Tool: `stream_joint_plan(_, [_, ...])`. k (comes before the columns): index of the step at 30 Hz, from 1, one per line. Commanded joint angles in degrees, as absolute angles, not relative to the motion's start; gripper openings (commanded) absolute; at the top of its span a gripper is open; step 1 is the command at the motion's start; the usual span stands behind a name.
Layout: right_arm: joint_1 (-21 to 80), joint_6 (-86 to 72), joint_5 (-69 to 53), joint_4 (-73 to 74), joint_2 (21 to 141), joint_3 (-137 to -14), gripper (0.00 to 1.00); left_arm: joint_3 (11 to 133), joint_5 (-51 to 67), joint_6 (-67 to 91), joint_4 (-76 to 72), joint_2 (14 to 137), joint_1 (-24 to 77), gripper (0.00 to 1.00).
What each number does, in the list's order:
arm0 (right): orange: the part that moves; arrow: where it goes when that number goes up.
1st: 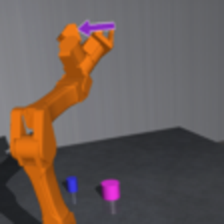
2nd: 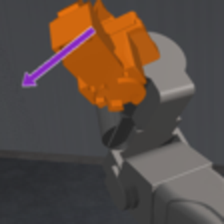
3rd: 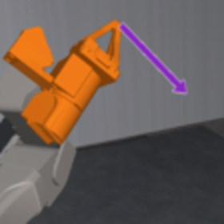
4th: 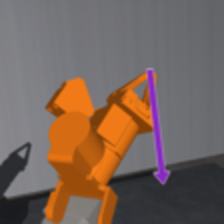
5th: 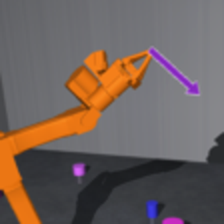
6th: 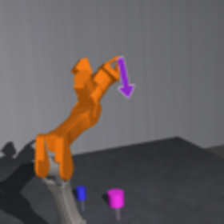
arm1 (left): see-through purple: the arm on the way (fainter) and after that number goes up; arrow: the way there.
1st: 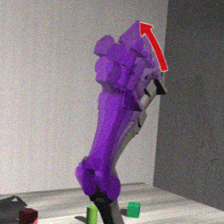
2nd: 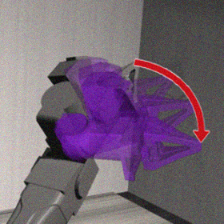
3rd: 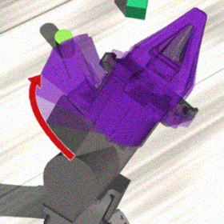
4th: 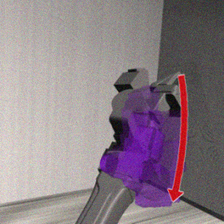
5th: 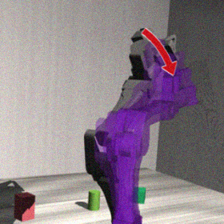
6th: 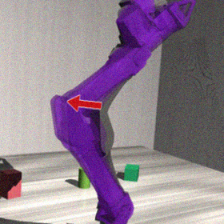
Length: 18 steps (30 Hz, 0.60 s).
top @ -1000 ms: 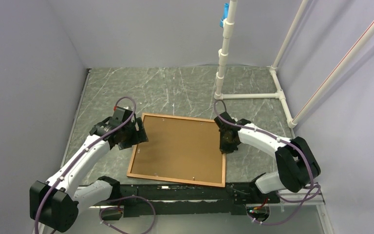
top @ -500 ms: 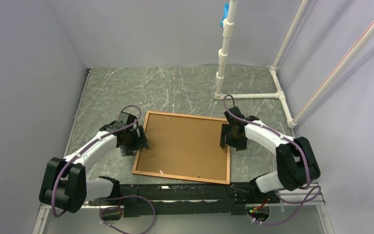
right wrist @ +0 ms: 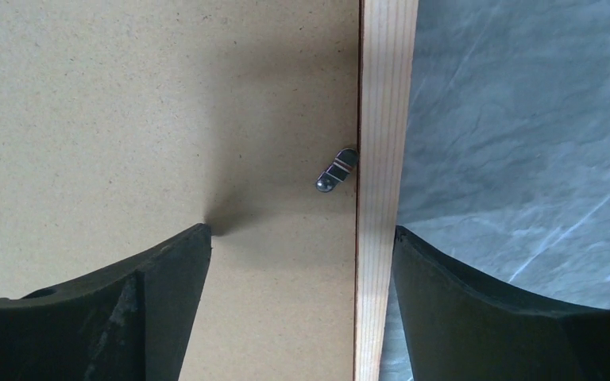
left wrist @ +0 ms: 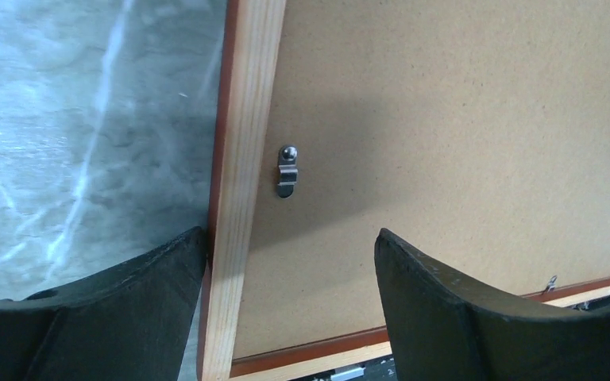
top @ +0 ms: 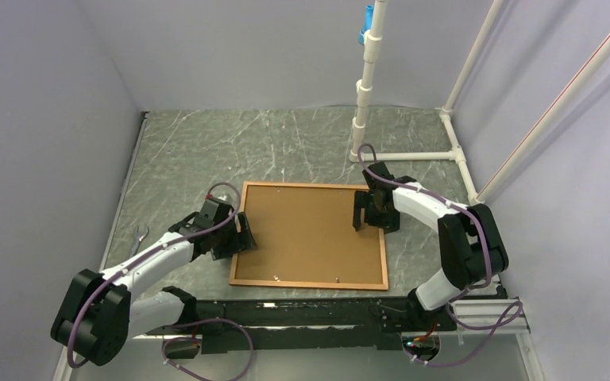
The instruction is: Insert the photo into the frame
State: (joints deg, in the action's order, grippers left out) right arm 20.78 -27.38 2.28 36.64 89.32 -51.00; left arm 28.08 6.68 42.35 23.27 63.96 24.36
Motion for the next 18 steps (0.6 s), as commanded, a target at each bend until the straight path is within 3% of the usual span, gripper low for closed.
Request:
stream_joint_plan(1, [21.6,-28.2,-0.1,34.4,89.0,-53.4,0.87,26.5,9.7,47.8,20.8,66.4,29.3,0.81])
stream_joint_plan(8, [21.6,-29.5,-0.1,33.7,86.0,-49.7,0.93,32.8,-4.0,44.7,30.2,69.5,29.3,0.81])
stream_joint_plan(18, [21.6,-29.0,-0.2,33.6,85.5,-48.3,0.93,37.8,-8.9,41.1,29.9,78.6,29.4,0.71])
